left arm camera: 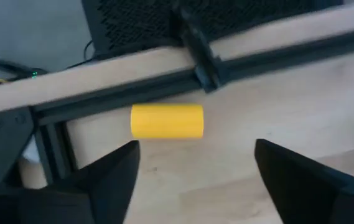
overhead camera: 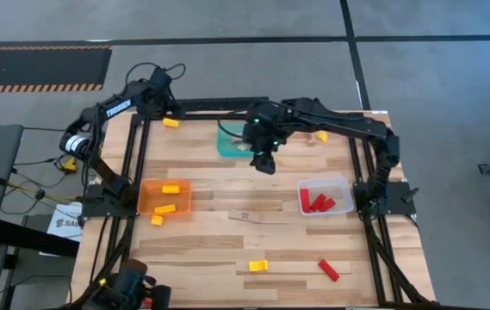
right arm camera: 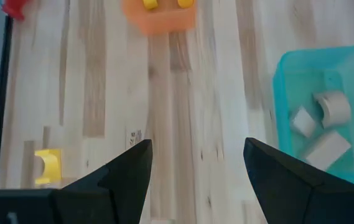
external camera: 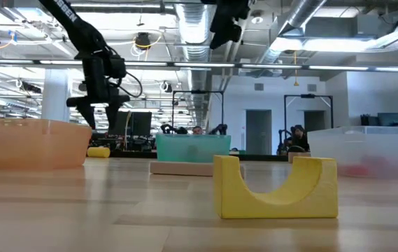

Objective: Sort & place blocks by color
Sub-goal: Put the yellow block into the orange bin

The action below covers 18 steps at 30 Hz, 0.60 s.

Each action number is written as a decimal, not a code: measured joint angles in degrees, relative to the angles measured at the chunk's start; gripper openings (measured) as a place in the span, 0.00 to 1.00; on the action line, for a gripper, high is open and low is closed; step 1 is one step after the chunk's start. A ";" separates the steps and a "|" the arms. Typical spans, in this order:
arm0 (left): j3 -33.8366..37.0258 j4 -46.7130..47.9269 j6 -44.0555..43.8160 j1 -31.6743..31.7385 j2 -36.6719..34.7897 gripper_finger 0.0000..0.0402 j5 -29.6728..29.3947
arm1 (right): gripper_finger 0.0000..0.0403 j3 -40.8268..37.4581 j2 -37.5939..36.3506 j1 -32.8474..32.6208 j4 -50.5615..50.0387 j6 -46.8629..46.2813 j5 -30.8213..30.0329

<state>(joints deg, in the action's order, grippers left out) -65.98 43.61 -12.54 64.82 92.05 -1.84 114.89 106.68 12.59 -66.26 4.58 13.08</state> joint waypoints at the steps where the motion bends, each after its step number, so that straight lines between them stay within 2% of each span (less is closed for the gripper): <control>1: -0.06 -0.30 0.02 0.65 0.00 0.80 0.76 | 0.68 -1.86 -1.20 0.13 1.40 -0.04 0.01; 6: 0.65 0.54 1.66 2.75 -0.04 0.91 0.17 | 0.68 -11.95 -5.63 1.56 8.17 -0.66 0.00; 11: 1.68 -1.89 1.58 2.34 -0.07 0.93 -1.57 | 0.68 -19.91 -9.08 3.46 14.43 -2.93 0.28; 18: 2.37 -4.68 0.91 2.64 2.71 0.93 -1.72 | 0.68 -21.63 -9.36 4.49 16.11 -3.52 0.45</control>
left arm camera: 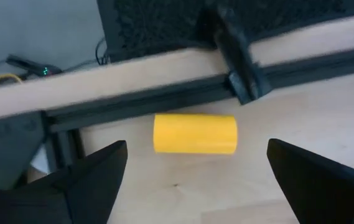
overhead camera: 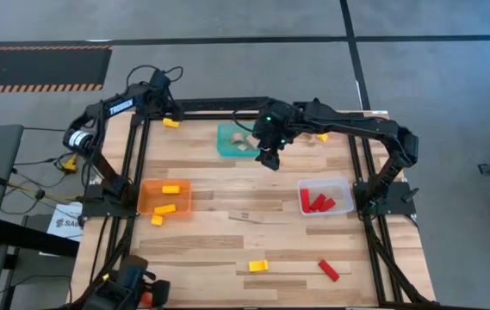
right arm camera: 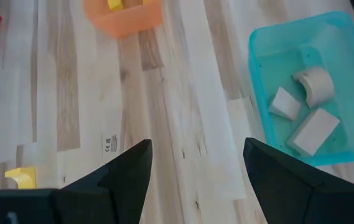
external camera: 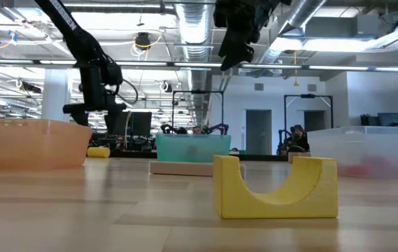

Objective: Sort & place blocks by color
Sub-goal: Put the yellow block into the orange bin

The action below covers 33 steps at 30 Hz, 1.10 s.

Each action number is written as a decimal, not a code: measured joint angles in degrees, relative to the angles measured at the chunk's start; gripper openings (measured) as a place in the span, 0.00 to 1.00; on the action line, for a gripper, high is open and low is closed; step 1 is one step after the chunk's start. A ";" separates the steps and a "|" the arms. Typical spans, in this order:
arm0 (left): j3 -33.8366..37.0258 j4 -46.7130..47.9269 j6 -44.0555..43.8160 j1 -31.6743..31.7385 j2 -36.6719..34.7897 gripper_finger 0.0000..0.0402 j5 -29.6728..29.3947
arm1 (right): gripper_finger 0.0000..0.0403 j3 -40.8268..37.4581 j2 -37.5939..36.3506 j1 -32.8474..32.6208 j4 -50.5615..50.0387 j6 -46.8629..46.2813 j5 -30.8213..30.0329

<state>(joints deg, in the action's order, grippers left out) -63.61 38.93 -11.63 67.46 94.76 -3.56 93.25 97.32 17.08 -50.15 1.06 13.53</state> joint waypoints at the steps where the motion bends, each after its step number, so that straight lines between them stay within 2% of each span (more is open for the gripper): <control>1: 0.00 -0.05 0.05 0.07 1.02 0.93 0.21 | 0.68 0.00 -0.01 -0.02 0.07 0.26 0.02; 10: 0.02 -1.74 1.26 0.07 8.45 0.93 0.10 | 0.68 0.00 0.00 0.09 0.14 0.88 0.09; 26: 0.00 -5.88 1.08 0.09 9.72 0.93 -1.41 | 0.68 0.06 0.00 2.25 0.11 0.94 0.12; 33: -0.33 -6.16 1.71 0.21 12.51 0.82 1.12 | 0.68 0.07 0.00 2.71 0.15 0.92 0.09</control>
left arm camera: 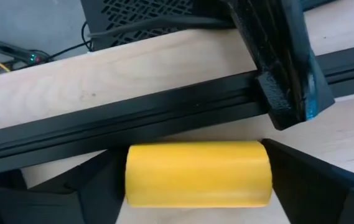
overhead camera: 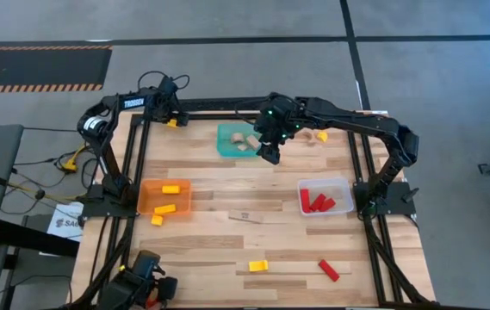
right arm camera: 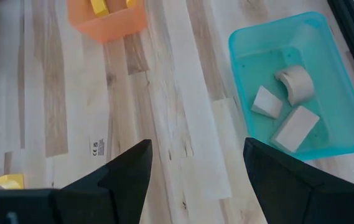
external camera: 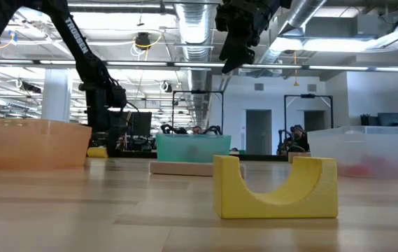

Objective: Sort & place blocks by color
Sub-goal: Put the yellow block into the orange bin

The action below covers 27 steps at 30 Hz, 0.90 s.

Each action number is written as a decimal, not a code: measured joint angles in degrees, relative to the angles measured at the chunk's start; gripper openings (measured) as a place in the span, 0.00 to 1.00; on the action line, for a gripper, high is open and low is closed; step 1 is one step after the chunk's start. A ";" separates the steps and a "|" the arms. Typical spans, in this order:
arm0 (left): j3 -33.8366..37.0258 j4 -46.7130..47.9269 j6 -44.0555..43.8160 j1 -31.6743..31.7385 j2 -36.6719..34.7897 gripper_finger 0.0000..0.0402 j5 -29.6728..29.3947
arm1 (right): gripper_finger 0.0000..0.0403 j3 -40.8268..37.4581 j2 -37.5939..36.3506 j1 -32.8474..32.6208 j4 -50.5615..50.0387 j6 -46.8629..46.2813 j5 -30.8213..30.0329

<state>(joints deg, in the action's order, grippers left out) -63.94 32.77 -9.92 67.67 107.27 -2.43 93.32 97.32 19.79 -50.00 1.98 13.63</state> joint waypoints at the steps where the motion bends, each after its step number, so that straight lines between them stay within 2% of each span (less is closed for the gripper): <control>1: 0.00 -0.02 0.01 -0.04 0.01 0.80 -0.05 | 0.68 0.00 0.00 -0.02 0.02 0.00 0.00; 7: -1.04 1.82 0.21 -0.17 0.22 0.63 0.44 | 0.68 0.00 0.02 -0.02 -0.02 -0.02 0.00; 13: -2.37 8.64 2.42 -0.80 -1.80 0.63 3.70 | 0.68 0.02 0.04 -0.15 -0.46 -0.42 0.00; 17: -2.35 13.74 4.10 -3.05 -8.45 0.63 4.02 | 0.68 0.02 0.04 -0.25 -0.59 -0.35 0.02; 20: -0.64 17.18 3.48 -7.05 -15.45 0.63 3.82 | 0.68 0.02 0.07 -0.30 -0.55 0.00 0.06; 24: 2.82 20.39 -1.47 -14.85 -26.52 0.63 3.71 | 0.68 0.02 0.07 -0.49 -0.54 1.11 0.06; 27: 6.40 21.24 -8.55 -22.45 -34.60 0.64 3.58 | 0.68 0.02 0.07 -0.63 -0.51 1.73 0.07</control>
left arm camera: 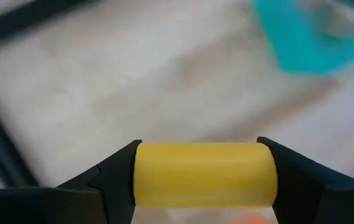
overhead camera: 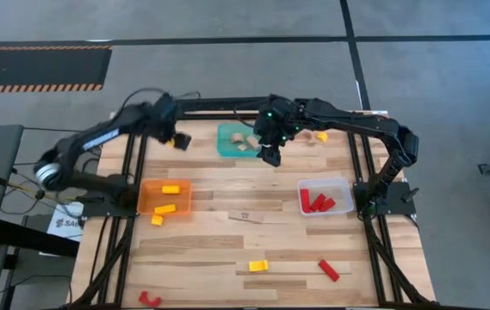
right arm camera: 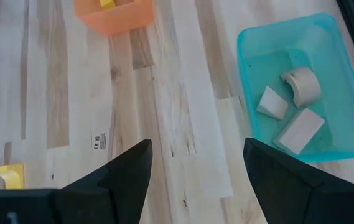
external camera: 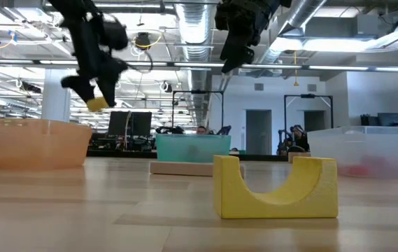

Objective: Sort & place blocks by color
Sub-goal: Put the yellow block into the orange bin, then put the brown block into the green bin

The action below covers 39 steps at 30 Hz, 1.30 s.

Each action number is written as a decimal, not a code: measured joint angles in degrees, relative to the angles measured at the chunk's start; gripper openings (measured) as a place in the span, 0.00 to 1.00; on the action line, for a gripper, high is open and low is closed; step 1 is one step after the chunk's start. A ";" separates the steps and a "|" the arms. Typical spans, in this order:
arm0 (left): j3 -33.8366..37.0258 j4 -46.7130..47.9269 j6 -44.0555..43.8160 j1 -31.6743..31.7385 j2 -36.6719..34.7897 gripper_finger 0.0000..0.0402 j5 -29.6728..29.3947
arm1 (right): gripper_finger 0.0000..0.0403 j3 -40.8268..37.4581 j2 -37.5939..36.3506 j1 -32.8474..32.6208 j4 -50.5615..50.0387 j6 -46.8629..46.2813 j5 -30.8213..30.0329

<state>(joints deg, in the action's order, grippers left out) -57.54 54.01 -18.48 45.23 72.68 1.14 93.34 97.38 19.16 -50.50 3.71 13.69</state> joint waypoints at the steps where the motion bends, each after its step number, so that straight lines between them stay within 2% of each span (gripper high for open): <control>1: 1.46 0.63 -2.77 -2.86 -2.56 0.64 0.04 | 0.68 0.00 0.00 -0.03 -0.01 0.38 -0.02; 9: 11.70 3.24 -31.42 -27.79 -16.11 0.64 -0.14 | 0.68 0.00 0.00 0.00 0.05 2.23 -0.02; 14: 14.71 3.27 -45.50 -41.84 -17.88 0.64 -1.33 | 0.68 0.00 0.00 -0.02 0.39 2.38 -0.02; 18: 15.90 4.14 -51.26 -48.65 -17.41 0.66 -2.03 | 0.68 0.00 0.00 -0.02 0.55 2.36 -0.02; 23: 18.08 3.55 -54.24 -50.51 -17.17 0.78 -3.96 | 0.68 0.00 0.00 -0.07 1.70 2.31 -0.02; 29: 19.30 3.49 -53.57 -49.21 -17.19 0.93 -0.96 | 0.68 0.00 0.00 -0.91 3.04 1.72 -0.04; 36: 19.15 3.30 -49.52 -48.54 -17.20 0.95 -1.37 | 0.68 0.00 0.00 -1.58 0.09 1.74 -0.04; 39: 18.51 0.36 -43.46 -48.54 -17.21 0.95 -0.94 | 0.68 0.00 -0.40 -0.79 -6.37 2.85 0.01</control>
<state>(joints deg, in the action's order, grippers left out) -39.03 54.37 -61.94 -3.31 55.46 0.20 93.34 96.98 18.37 -56.88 6.56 13.71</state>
